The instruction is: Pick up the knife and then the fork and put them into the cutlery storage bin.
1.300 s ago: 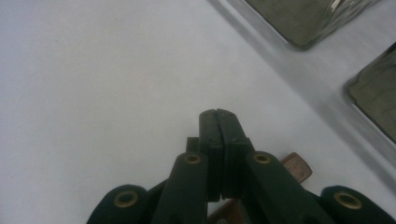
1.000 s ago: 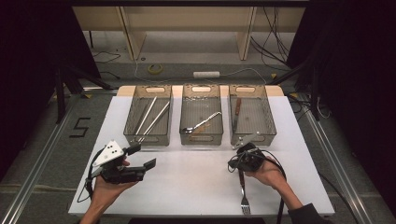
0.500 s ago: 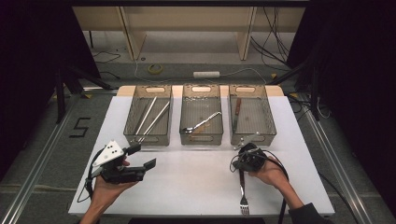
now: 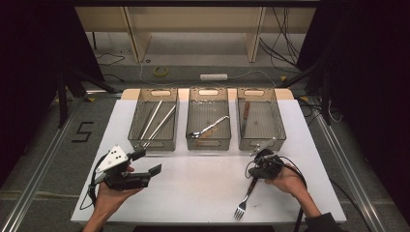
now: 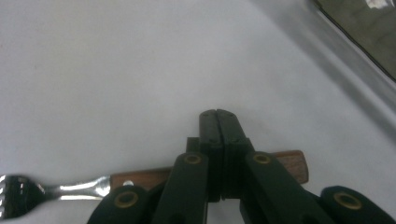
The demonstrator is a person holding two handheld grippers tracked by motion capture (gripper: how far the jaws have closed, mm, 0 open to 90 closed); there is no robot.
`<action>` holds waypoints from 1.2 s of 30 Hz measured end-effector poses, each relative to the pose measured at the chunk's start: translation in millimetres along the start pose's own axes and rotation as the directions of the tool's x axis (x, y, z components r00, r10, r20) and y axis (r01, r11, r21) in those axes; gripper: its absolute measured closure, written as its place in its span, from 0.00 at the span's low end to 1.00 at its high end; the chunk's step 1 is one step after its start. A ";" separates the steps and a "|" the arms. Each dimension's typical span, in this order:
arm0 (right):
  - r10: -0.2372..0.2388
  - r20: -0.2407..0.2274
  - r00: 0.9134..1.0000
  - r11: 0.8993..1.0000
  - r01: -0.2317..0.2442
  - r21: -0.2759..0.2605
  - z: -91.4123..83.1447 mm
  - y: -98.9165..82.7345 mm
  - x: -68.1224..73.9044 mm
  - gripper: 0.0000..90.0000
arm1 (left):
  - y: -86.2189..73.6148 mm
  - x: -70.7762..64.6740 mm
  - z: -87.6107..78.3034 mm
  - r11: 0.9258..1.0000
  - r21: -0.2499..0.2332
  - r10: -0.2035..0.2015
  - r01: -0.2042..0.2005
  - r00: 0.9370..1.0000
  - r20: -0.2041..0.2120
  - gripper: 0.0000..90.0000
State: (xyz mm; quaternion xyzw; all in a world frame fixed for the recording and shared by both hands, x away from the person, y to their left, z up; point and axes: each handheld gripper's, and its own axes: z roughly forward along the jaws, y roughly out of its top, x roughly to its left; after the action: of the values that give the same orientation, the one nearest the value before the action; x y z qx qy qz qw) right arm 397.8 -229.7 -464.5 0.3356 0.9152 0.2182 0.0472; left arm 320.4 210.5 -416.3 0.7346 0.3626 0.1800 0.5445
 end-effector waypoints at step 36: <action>0.020 -0.028 0.999 0.999 -0.020 0.034 -16.7 -31.3 4.9 1.00 | -0.2 -0.4 0.5 1.000 0.000 -0.001 0.001 1.000 0.000 0.20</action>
State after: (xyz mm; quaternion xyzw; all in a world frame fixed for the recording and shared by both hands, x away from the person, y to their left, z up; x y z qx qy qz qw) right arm 371.5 -254.0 -462.7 0.3424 0.9159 0.2078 0.0263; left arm 320.5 209.9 -416.6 0.7343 0.3631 0.1797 0.5446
